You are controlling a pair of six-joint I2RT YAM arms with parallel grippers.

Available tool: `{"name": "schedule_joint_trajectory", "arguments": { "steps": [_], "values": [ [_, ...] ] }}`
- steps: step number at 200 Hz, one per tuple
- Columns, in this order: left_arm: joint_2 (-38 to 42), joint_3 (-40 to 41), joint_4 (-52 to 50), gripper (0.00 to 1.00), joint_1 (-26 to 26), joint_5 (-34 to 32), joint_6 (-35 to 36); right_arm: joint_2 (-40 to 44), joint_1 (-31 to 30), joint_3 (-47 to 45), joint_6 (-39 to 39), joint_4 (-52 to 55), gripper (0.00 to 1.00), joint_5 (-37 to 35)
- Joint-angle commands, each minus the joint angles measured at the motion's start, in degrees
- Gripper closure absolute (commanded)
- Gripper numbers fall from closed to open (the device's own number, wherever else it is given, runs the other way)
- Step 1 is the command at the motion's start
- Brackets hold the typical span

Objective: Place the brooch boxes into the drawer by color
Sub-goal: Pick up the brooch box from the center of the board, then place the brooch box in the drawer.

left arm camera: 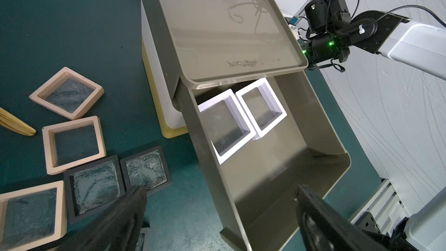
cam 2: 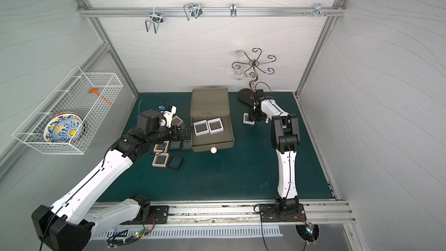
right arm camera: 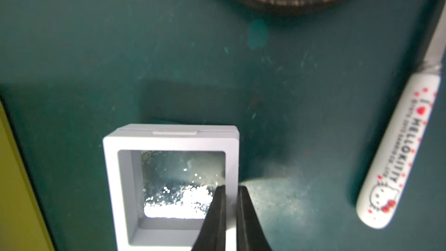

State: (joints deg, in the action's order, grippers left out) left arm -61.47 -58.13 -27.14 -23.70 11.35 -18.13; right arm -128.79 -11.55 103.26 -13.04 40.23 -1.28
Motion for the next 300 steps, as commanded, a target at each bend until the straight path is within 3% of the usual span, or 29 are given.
{"name": "schedule_joint_trajectory", "arguments": {
  "steps": [1, 74, 128, 204, 300],
  "values": [
    [1.0, -1.5, 1.8, 0.0, -0.2, -0.7, 0.8, 6.7, -0.2, -2.9, -0.2, -1.0, 0.98, 0.5],
    [1.1, -1.4, 1.7, 0.0, -0.2, -3.6, 0.5, 33.3, -1.1, -14.6, 0.9, -8.2, 1.0, 4.8],
    [0.5, -1.7, 0.5, 0.0, 0.0, -7.3, -1.4, 45.6, -9.9, -17.0, 3.5, -5.7, 0.99, 7.2],
    [-0.9, -2.9, -2.1, 0.0, 2.3, -11.4, -4.3, 47.0, -29.0, -21.2, 2.2, -1.4, 0.99, 1.4],
    [-0.9, -2.8, -1.8, 0.0, 2.6, -10.8, -4.4, 41.9, -34.2, -21.3, -2.0, 3.2, 0.96, -1.7]
  ]
}}
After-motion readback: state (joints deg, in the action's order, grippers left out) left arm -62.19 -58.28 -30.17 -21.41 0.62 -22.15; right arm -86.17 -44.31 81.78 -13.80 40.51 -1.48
